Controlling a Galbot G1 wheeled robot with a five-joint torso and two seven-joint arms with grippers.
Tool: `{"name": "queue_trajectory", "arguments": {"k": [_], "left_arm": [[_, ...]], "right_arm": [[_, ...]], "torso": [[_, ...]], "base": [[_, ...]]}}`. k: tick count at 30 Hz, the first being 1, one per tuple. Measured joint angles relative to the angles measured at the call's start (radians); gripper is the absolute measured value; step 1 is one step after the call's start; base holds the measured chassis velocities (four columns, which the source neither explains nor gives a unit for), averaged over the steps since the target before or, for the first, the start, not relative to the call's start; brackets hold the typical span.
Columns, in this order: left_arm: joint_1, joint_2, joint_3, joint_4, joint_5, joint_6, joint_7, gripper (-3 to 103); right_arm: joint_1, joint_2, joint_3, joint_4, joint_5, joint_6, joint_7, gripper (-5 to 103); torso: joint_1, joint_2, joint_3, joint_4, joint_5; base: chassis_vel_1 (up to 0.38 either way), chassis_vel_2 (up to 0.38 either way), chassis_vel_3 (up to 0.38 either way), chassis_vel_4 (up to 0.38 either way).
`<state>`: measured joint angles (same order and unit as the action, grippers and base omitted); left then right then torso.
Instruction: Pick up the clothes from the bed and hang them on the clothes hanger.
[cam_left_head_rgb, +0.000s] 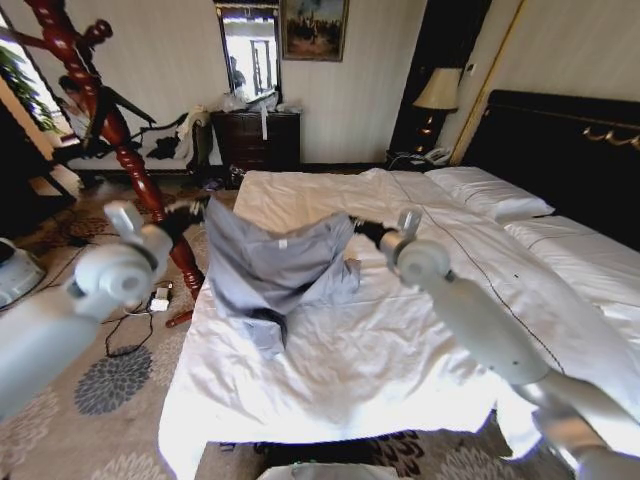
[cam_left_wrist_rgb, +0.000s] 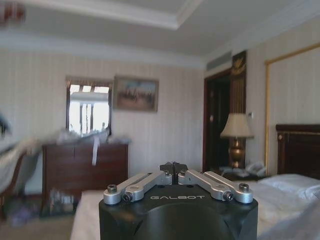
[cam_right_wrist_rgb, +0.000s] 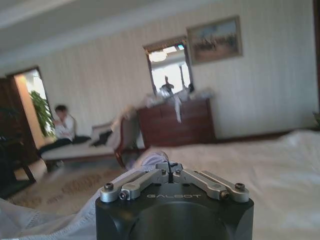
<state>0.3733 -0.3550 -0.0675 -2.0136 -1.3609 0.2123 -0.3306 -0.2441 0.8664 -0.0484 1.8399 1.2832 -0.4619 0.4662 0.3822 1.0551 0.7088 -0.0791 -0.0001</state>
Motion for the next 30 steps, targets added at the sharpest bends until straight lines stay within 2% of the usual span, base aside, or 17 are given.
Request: {"name": "queue_trajectory", "arguments": {"k": [2, 3, 4, 5, 6, 8, 11, 14, 15, 17, 18, 22, 23, 25, 27, 29, 30], "left_arm": [[-0.004, 0.026, -0.016, -0.012, -0.001, 0.000, 0.000, 0], [-0.002, 0.044, -0.025, -0.019, -0.001, 0.000, 0.003, 0], [-0.004, 0.053, -0.028, -0.019, -0.001, 0.001, 0.005, 0], [-0.010, 0.063, -0.037, -0.016, -0.002, 0.001, 0.007, 0], [-0.018, 0.076, -0.047, -0.011, -0.006, 0.001, 0.010, 0], [-0.034, 0.091, -0.058, -0.001, -0.011, 0.001, 0.013, 0], [-0.108, 0.106, -0.049, 0.035, -0.033, 0.004, 0.032, 0], [-0.272, 0.097, 0.052, 0.078, -0.074, 0.017, 0.041, 0], [-0.272, 0.097, 0.052, 0.078, -0.074, 0.017, 0.041, 0], [-0.477, 0.055, 0.202, 0.103, -0.103, 0.029, 0.032, 0], [-0.477, 0.055, 0.202, 0.103, -0.103, 0.029, 0.032, 0], [-0.820, -0.082, 0.497, 0.211, -0.115, 0.038, 0.022, 0], [-0.820, -0.082, 0.497, 0.211, -0.115, 0.038, 0.022, 0], [-0.914, -0.147, 0.570, 0.280, -0.115, 0.038, 0.021, 0], [-0.992, -0.228, 0.636, 0.372, -0.106, 0.038, 0.021, 0], [-1.027, -0.287, 0.670, 0.441, -0.094, 0.036, 0.026, 0], [-1.027, -0.287, 0.670, 0.441, -0.094, 0.036, 0.026, 0]], "right_arm": [[0.048, 0.010, -0.022, -0.017, 0.011, 0.002, -0.001, 0], [0.080, 0.013, -0.034, -0.029, 0.021, 0.004, -0.003, 0], [0.106, 0.013, -0.041, -0.036, 0.032, 0.005, -0.003, 0], [0.134, 0.013, -0.049, -0.042, 0.043, 0.007, -0.003, 0], [0.156, 0.014, -0.055, -0.047, 0.049, 0.007, -0.003, 0], [0.180, 0.016, -0.060, -0.053, 0.056, 0.008, -0.004, 0], [0.223, 0.013, -0.055, -0.057, 0.072, 0.008, -0.004, 0], [0.280, -0.009, -0.041, -0.051, 0.107, 0.008, -0.004, 0], [0.280, -0.009, -0.041, -0.051, 0.107, 0.008, -0.004, 0], [0.333, -0.030, -0.041, -0.042, 0.147, 0.003, -0.003, 0], [0.333, -0.030, -0.041, -0.042, 0.147, 0.003, -0.003, 0], [0.417, -0.032, -0.063, -0.084, 0.167, 0.002, 0.004, 0], [0.417, -0.032, -0.063, -0.084, 0.167, 0.002, 0.004, 0], [0.448, -0.028, -0.078, -0.128, 0.161, 0.005, 0.004, 0], [0.480, -0.023, -0.102, -0.198, 0.145, 0.014, -0.001, 0], [0.503, -0.022, -0.119, -0.251, 0.137, 0.018, -0.009, 0], [0.503, -0.022, -0.119, -0.251, 0.137, 0.018, -0.009, 0]], "torso": [[0.000, 0.000, 0.000, 0.0012, 0.0008], [0.000, 0.000, 0.000, 0.0026, 0.0012], [0.000, 0.000, 0.000, 0.0031, -0.0004], [0.000, 0.000, 0.000, 0.0027, -0.0020], [0.000, 0.000, 0.000, 0.0013, -0.0016], [0.000, 0.000, 0.000, 0.0009, 0.0003], [0.000, 0.000, 0.000, 0.0010, 0.0007], [0.000, 0.000, 0.000, 0.0020, -0.0009], [0.000, 0.000, 0.000, 0.0020, -0.0009], [-0.001, 0.000, 0.000, 0.0015, 0.0006], [-0.001, 0.000, 0.000, 0.0015, 0.0006], [0.000, 0.000, 0.000, 0.0003, 0.0002], [0.000, 0.000, 0.000, 0.0003, 0.0002], [0.000, 0.000, 0.000, 0.0015, 0.0007], [0.000, 0.000, 0.000, 0.0009, 0.0008], [0.000, 0.000, 0.000, 0.0011, 0.0002], [0.000, 0.000, 0.000, 0.0011, 0.0002]], "base": [[0.000, 0.000, 0.000, 0.000], [0.000, 0.000, 0.000, 0.000], [0.000, 0.000, 0.000, 0.000], [0.000, 0.000, 0.000, 0.000], [0.000, 0.000, 0.000, 0.000], [0.000, 0.000, 0.000, 0.000], [0.000, 0.000, 0.000, 0.000], [0.000, 0.000, 0.000, 0.000], [0.000, 0.000, 0.000, 0.000], [0.000, 0.000, 0.000, 0.000], [0.000, 0.000, 0.000, 0.000], [0.000, 0.000, 0.000, 0.000], [0.000, 0.000, 0.000, 0.000], [0.000, 0.000, 0.000, 0.000], [0.000, 0.000, 0.000, 0.000], [0.000, 0.000, 0.000, 0.000], [0.000, 0.000, 0.000, 0.000]]}}
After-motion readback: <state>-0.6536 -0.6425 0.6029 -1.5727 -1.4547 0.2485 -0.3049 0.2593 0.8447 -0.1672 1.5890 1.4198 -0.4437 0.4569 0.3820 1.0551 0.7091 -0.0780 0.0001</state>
